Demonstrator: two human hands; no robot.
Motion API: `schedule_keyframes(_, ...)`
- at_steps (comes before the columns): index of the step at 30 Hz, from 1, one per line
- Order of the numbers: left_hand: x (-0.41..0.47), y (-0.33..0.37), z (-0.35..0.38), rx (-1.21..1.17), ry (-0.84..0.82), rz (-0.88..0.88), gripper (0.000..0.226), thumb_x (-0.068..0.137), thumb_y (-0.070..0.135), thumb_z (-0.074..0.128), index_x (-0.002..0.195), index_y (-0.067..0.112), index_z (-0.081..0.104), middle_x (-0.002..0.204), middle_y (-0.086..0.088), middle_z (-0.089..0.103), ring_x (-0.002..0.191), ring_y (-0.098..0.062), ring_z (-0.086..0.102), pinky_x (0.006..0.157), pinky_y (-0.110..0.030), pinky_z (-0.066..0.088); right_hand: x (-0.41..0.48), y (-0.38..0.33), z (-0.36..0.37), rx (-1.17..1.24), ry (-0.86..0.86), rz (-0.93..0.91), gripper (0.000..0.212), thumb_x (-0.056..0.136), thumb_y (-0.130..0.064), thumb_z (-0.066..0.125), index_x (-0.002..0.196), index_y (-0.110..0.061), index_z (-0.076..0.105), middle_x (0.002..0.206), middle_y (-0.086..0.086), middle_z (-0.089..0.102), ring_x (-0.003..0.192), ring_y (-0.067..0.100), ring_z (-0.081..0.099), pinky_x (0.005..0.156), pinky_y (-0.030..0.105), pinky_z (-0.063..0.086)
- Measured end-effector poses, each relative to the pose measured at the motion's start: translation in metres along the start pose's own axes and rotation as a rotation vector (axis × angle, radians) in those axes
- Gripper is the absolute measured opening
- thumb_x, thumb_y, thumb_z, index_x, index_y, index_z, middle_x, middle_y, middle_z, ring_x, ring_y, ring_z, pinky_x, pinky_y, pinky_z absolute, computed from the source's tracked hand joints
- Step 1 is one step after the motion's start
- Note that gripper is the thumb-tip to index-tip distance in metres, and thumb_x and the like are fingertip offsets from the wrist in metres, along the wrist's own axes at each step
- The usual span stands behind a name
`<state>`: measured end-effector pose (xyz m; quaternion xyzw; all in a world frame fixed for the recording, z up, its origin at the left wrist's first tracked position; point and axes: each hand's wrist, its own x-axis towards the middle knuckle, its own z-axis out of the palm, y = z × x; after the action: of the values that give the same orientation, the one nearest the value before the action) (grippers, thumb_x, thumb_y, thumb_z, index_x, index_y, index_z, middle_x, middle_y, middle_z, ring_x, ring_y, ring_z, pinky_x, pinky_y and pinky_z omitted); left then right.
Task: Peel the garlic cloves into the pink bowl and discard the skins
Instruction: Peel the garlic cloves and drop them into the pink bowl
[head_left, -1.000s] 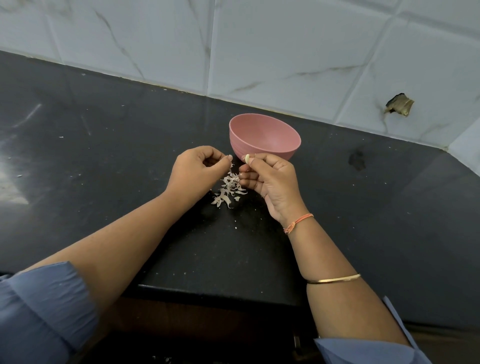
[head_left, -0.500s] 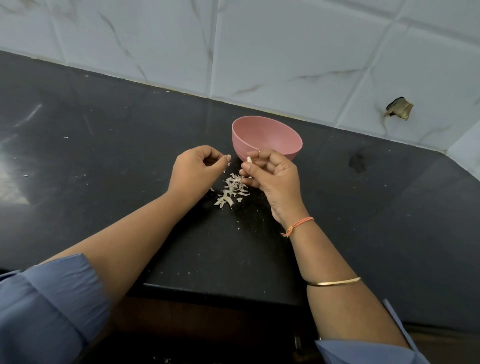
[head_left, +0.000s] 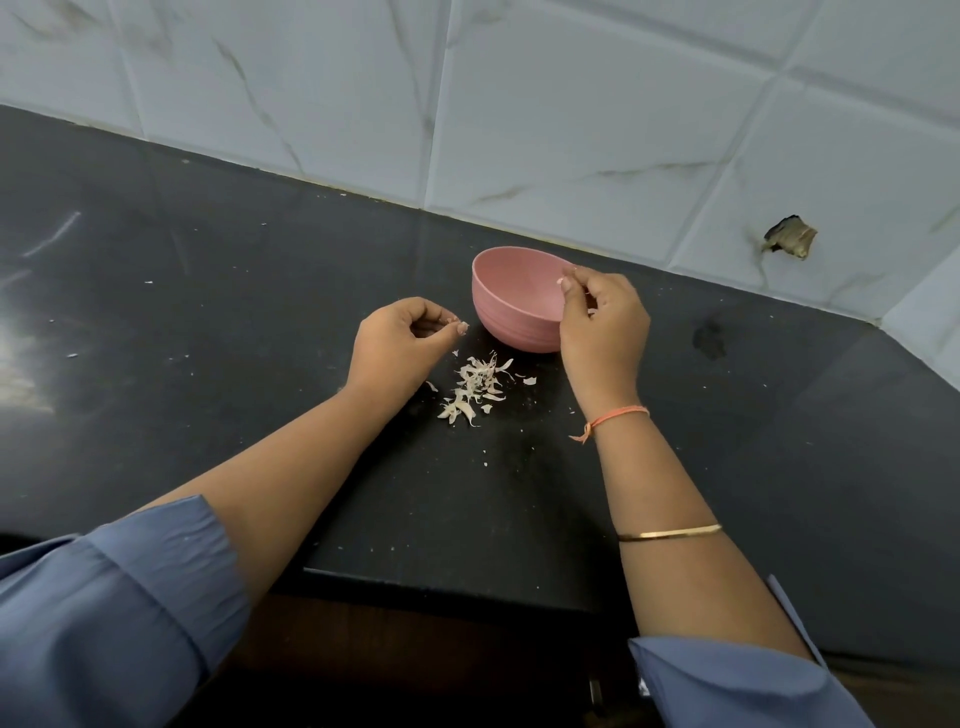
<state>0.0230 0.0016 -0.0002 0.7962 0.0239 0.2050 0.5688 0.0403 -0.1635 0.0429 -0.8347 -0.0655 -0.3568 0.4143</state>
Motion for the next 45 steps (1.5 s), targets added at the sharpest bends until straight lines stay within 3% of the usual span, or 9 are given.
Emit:
schedule_keyframes(5, 0.001, -0.001, 0.0, -0.029, 0.004, 0.013, 0.007, 0.079, 0.02, 0.073, 0.077, 0.022, 0.067, 0.076, 0.011, 0.065, 0.064, 0.004, 0.057, 0.061, -0.002, 0.043, 0.007, 0.0, 0.004, -0.126, -0.148, 0.005, 0.031, 0.089, -0.001, 0.048, 0.111, -0.011, 0.068, 0.113, 0.006, 0.067, 0.109, 0.028, 0.056, 0.096, 0.04, 0.046)
schedule_keyframes(9, 0.001, -0.003, 0.001, -0.041, 0.006, 0.02, 0.008, 0.078, 0.019, 0.074, 0.08, 0.023, 0.067, 0.076, 0.01, 0.066, 0.062, 0.007, 0.056, 0.063, -0.003, 0.044, -0.002, -0.006, 0.0, -0.043, -0.149, -0.088, 0.02, 0.086, -0.006, 0.057, 0.097, -0.013, 0.072, 0.095, -0.001, 0.066, 0.076, 0.003, 0.056, 0.075, 0.019, 0.047)
schedule_keyframes(14, 0.002, -0.003, 0.001, -0.074, -0.013, 0.017, 0.013, 0.078, 0.016, 0.074, 0.087, 0.021, 0.068, 0.076, 0.003, 0.069, 0.065, -0.003, 0.059, 0.065, -0.006, 0.045, -0.023, -0.012, -0.004, 0.119, -0.699, 0.013, 0.006, 0.078, -0.011, 0.072, 0.083, -0.014, 0.073, 0.075, 0.0, 0.07, 0.063, 0.001, 0.057, 0.064, 0.014, 0.047)
schedule_keyframes(17, 0.0, -0.002, 0.0, -0.04, -0.013, 0.03, 0.01, 0.079, 0.016, 0.072, 0.085, 0.024, 0.068, 0.076, 0.009, 0.066, 0.066, 0.002, 0.058, 0.066, -0.007, 0.046, -0.032, -0.008, -0.003, 0.048, -0.87, 0.017, 0.006, 0.074, -0.013, 0.076, 0.077, -0.01, 0.072, 0.062, -0.012, 0.062, 0.053, -0.007, 0.053, 0.056, 0.006, 0.039)
schedule_keyframes(23, 0.0, -0.001, 0.0, -0.011, -0.009, 0.047, 0.008, 0.081, 0.017, 0.07, 0.085, 0.023, 0.07, 0.08, 0.013, 0.067, 0.072, 0.001, 0.061, 0.069, -0.005, 0.046, -0.036, -0.004, -0.004, 0.0, -0.954, 0.062, 0.012, 0.071, -0.018, 0.079, 0.076, -0.013, 0.07, 0.062, -0.01, 0.058, 0.047, -0.006, 0.047, 0.049, 0.006, 0.034)
schedule_keyframes(29, -0.001, 0.0, 0.0, 0.037, -0.029, 0.065, 0.011, 0.082, 0.013, 0.066, 0.084, 0.023, 0.07, 0.082, 0.016, 0.066, 0.075, -0.001, 0.061, 0.072, -0.01, 0.047, -0.037, -0.002, 0.0, -0.043, -0.954, 0.027, 0.006, 0.076, -0.016, 0.074, 0.075, -0.017, 0.068, 0.068, -0.007, 0.059, 0.053, -0.003, 0.049, 0.055, 0.009, 0.037)
schedule_keyframes(34, -0.001, 0.0, 0.0, 0.039, -0.033, 0.072, 0.013, 0.082, 0.012, 0.064, 0.084, 0.023, 0.07, 0.084, 0.013, 0.067, 0.076, -0.001, 0.061, 0.072, -0.01, 0.047, -0.037, -0.001, -0.004, 0.028, -0.861, -0.018, 0.007, 0.075, -0.008, 0.071, 0.073, -0.013, 0.067, 0.072, -0.011, 0.053, 0.057, -0.006, 0.048, 0.056, 0.006, 0.037)
schedule_keyframes(41, -0.002, 0.003, -0.001, 0.04, -0.038, 0.055, 0.017, 0.082, 0.009, 0.06, 0.085, 0.023, 0.07, 0.086, 0.011, 0.068, 0.077, 0.0, 0.061, 0.066, -0.001, 0.042, -0.033, 0.005, -0.008, 0.225, -0.682, 0.08, 0.019, 0.075, -0.001, 0.07, 0.071, -0.017, 0.062, 0.071, -0.003, 0.063, 0.064, 0.004, 0.056, 0.061, 0.013, 0.046)
schedule_keyframes(45, -0.003, 0.004, -0.001, 0.003, -0.069, 0.041, 0.021, 0.081, 0.01, 0.056, 0.082, 0.025, 0.071, 0.087, 0.011, 0.07, 0.079, -0.004, 0.063, 0.069, -0.01, 0.047, -0.033, 0.007, -0.007, 0.206, -0.701, 0.091, 0.02, 0.076, -0.001, 0.069, 0.079, -0.02, 0.063, 0.074, -0.002, 0.064, 0.066, 0.005, 0.056, 0.062, 0.011, 0.044)
